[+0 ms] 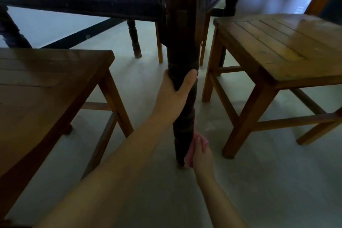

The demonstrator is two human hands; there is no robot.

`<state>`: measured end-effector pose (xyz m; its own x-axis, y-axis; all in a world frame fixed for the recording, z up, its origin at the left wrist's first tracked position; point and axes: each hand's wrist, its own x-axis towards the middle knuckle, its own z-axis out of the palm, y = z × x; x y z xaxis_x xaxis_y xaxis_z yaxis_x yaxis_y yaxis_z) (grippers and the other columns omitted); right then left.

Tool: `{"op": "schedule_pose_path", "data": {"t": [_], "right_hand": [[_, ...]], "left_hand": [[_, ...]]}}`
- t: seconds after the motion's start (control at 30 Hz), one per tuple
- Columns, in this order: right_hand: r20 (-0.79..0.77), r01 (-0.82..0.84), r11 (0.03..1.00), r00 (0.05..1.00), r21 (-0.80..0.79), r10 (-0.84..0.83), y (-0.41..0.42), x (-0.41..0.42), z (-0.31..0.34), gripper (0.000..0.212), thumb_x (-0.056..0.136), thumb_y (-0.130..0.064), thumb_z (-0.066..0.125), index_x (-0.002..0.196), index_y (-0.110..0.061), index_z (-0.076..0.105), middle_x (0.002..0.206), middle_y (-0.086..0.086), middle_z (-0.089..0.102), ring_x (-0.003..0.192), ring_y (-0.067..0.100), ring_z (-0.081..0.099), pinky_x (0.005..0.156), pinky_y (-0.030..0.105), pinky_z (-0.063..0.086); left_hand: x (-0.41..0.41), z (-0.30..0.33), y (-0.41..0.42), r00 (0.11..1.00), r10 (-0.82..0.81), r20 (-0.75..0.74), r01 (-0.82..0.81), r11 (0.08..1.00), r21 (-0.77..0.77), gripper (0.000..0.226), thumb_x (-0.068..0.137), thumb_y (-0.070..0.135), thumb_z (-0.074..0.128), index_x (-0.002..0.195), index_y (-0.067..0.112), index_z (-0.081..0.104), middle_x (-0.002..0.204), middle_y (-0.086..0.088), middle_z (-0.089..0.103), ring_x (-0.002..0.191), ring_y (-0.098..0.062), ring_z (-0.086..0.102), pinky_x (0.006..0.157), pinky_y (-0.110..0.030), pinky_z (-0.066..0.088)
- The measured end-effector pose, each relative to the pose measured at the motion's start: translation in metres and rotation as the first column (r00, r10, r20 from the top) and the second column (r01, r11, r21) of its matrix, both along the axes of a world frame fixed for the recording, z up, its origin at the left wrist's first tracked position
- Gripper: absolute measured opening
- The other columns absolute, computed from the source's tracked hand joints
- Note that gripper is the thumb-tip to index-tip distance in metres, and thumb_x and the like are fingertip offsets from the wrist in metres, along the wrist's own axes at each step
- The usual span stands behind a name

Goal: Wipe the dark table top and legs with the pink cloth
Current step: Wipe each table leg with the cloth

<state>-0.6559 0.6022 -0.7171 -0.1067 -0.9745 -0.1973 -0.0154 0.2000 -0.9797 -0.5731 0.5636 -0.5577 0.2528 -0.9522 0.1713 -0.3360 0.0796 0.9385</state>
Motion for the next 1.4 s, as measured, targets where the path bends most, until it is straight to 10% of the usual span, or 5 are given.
{"op": "schedule_pose_path", "data": {"t": [0.17, 0.9, 1.1, 1.23, 1.4], "right_hand": [[0.181, 0.085, 0.978, 0.982, -0.188, -0.051, -0.017, 0.018, 0.073, 0.024, 0.099, -0.040, 0.034, 0.111, -0.034, 0.054, 0.099, -0.011, 0.064, 0.099, 0.008, 0.062, 0.083, 0.024, 0.052], [0.162, 0.185, 0.876, 0.979, -0.446, -0.125, -0.035, 0.028, 0.074, 0.025, 0.101, -0.035, 0.031, 0.113, -0.035, 0.052, 0.090, 0.004, 0.066, 0.076, 0.014, 0.061, 0.064, 0.021, 0.050], [-0.045, 0.142, 0.944, 0.990, 0.297, -0.134, -0.023, 0.007, -0.050, 0.032, 0.100, -0.032, 0.037, 0.126, -0.021, 0.053, 0.121, 0.011, 0.059, 0.110, 0.031, 0.057, 0.086, 0.039, 0.050], [-0.030, 0.076, 0.932, 0.997, 0.356, -0.070, -0.011, -0.005, -0.076, 0.053, 0.098, -0.033, 0.041, 0.106, 0.019, 0.050, 0.065, 0.027, 0.055, 0.046, 0.026, 0.051, 0.046, 0.024, 0.039], [0.241, 0.196, 0.980, 0.953, -0.023, -0.185, -0.035, 0.027, 0.033, 0.022, 0.101, -0.033, 0.033, 0.097, -0.044, 0.052, 0.100, 0.008, 0.062, 0.068, 0.013, 0.052, 0.050, 0.017, 0.043]], "left_hand": [[0.014, -0.001, 0.001, 0.989, -0.148, 0.023, 0.148, 0.989, -0.026, 0.052, 0.090, 0.041, 0.046, 0.135, 0.021, 0.031, 0.112, 0.017, 0.049, 0.095, 0.010, 0.047, 0.075, -0.001, 0.040], [0.019, -0.004, -0.004, 0.983, -0.159, 0.087, 0.163, 0.986, -0.037, 0.051, 0.090, 0.037, 0.049, 0.132, 0.015, 0.032, 0.090, 0.027, 0.041, 0.076, 0.019, 0.045, 0.066, 0.001, 0.040], [0.020, -0.003, -0.003, 0.980, -0.173, 0.103, 0.176, 0.984, -0.030, 0.054, 0.091, 0.037, 0.048, 0.136, 0.013, 0.030, 0.095, 0.025, 0.040, 0.079, 0.016, 0.042, 0.068, 0.002, 0.035], [0.021, -0.004, -0.004, 0.978, -0.183, 0.101, 0.187, 0.982, -0.030, 0.053, 0.092, 0.037, 0.047, 0.135, 0.013, 0.030, 0.092, 0.026, 0.037, 0.076, 0.017, 0.039, 0.063, 0.007, 0.034], [0.020, -0.005, -0.006, 0.978, -0.187, 0.090, 0.192, 0.980, -0.044, 0.050, 0.090, 0.038, 0.048, 0.133, 0.016, 0.031, 0.091, 0.028, 0.039, 0.077, 0.016, 0.042, 0.065, 0.005, 0.037]]}}
